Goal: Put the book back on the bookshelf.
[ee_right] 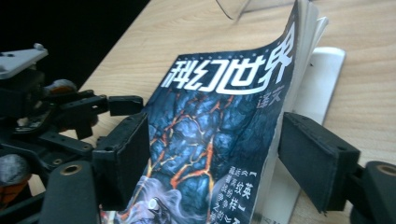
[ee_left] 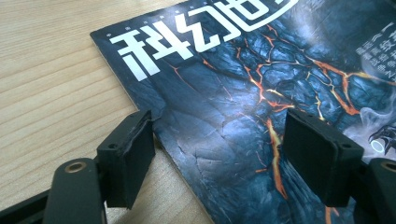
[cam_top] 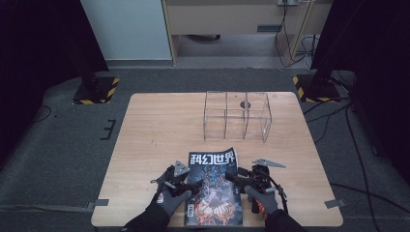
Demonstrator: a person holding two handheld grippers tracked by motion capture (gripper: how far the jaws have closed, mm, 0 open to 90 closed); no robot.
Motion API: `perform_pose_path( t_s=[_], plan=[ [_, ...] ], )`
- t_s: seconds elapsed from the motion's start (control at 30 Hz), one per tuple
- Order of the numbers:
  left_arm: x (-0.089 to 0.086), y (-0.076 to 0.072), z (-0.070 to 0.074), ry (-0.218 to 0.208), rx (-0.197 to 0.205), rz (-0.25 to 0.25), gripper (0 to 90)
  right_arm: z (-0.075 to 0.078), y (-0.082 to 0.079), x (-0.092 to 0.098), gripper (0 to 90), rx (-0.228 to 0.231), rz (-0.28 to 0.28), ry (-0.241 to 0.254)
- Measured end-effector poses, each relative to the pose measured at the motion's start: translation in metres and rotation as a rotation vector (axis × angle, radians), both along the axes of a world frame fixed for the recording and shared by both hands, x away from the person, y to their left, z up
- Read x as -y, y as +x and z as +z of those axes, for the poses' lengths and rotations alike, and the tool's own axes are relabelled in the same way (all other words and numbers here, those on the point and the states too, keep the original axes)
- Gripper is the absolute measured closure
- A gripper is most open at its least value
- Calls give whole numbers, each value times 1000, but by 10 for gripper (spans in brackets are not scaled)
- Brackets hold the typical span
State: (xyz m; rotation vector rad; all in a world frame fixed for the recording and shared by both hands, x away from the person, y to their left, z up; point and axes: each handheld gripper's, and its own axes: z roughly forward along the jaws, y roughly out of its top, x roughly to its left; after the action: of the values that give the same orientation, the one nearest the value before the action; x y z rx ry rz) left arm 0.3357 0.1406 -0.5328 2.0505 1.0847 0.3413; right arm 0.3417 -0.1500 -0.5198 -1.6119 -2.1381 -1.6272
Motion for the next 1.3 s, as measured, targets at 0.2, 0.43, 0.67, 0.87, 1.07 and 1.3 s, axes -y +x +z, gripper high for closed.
perform_pose_path(
  t_s=[0.2, 0.43, 0.67, 0.87, 1.07, 1.3],
  plan=[
    [0, 0, 0, -1, 0, 0, 244, 2, -2, -5, 271, 16, 38, -28],
    [0, 0, 0, -1, 0, 2, 243, -2, 0, -3, 274, -17, 36, -63],
    [-1, 0, 0, 0, 1, 5, 242, -2, 1, 2, 287, -39, 51, 24],
    [0, 0, 0, -1, 2, 5, 236, -3, 2, 2, 289, -40, 56, 10],
    [0, -1, -1, -4, 4, 7, 230, -4, 2, 2, 288, -42, 56, 8],
    [0, -1, -1, -5, 8, 7, 226, -3, 1, 2, 291, -49, 49, 35]
  ],
)
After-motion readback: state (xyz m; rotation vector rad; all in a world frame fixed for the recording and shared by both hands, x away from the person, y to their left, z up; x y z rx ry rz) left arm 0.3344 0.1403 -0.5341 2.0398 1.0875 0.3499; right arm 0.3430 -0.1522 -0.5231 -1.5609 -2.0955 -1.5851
